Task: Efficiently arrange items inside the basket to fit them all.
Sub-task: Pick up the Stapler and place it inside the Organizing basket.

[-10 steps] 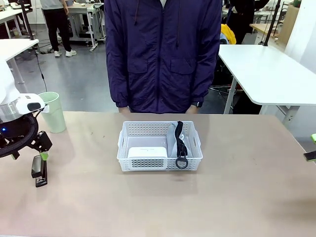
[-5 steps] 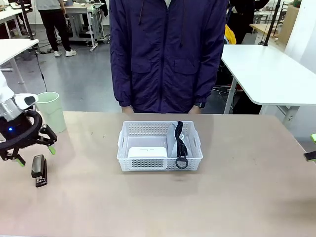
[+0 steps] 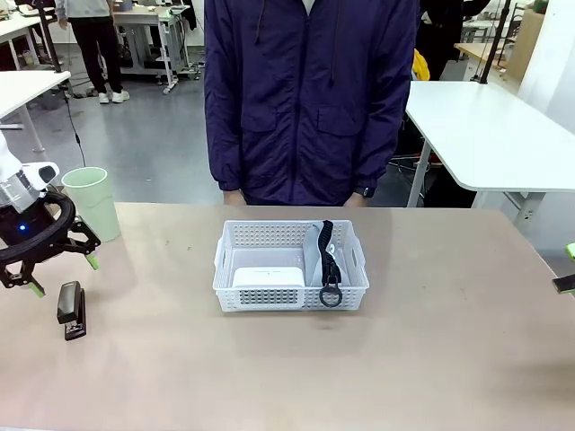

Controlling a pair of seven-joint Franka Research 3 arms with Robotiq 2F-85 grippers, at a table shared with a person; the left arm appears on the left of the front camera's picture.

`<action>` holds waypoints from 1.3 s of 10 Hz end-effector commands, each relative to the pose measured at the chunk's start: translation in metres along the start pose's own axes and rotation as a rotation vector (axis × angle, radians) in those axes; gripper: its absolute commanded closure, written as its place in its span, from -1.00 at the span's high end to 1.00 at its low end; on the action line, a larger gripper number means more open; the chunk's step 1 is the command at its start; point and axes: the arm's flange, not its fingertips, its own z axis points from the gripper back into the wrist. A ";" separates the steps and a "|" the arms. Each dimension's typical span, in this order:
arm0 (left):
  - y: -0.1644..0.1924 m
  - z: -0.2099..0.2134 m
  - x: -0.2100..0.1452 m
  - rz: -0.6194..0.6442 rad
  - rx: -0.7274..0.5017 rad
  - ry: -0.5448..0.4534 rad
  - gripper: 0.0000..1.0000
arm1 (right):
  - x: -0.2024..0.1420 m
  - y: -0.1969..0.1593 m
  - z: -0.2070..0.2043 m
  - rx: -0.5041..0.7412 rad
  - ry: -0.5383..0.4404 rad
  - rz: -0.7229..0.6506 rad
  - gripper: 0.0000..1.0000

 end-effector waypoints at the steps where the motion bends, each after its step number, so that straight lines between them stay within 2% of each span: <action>1: 0.003 0.000 -0.001 -0.028 -0.014 0.025 1.00 | -0.003 0.000 0.002 -0.003 0.010 0.014 1.00; 4: 0.000 -0.001 -0.002 -0.018 0.003 0.013 1.00 | -0.003 0.000 0.002 -0.003 0.010 0.014 1.00; 6: 0.006 -0.016 -0.003 -0.061 0.064 0.073 1.00 | -0.003 0.000 0.002 -0.003 0.010 0.014 1.00; 11: 0.021 -0.055 -0.003 -0.070 0.119 0.084 1.00 | -0.003 0.000 0.002 -0.003 0.010 0.014 1.00; 13: 0.023 -0.073 -0.003 -0.088 0.153 0.130 1.00 | -0.003 0.000 0.002 -0.003 0.010 0.014 1.00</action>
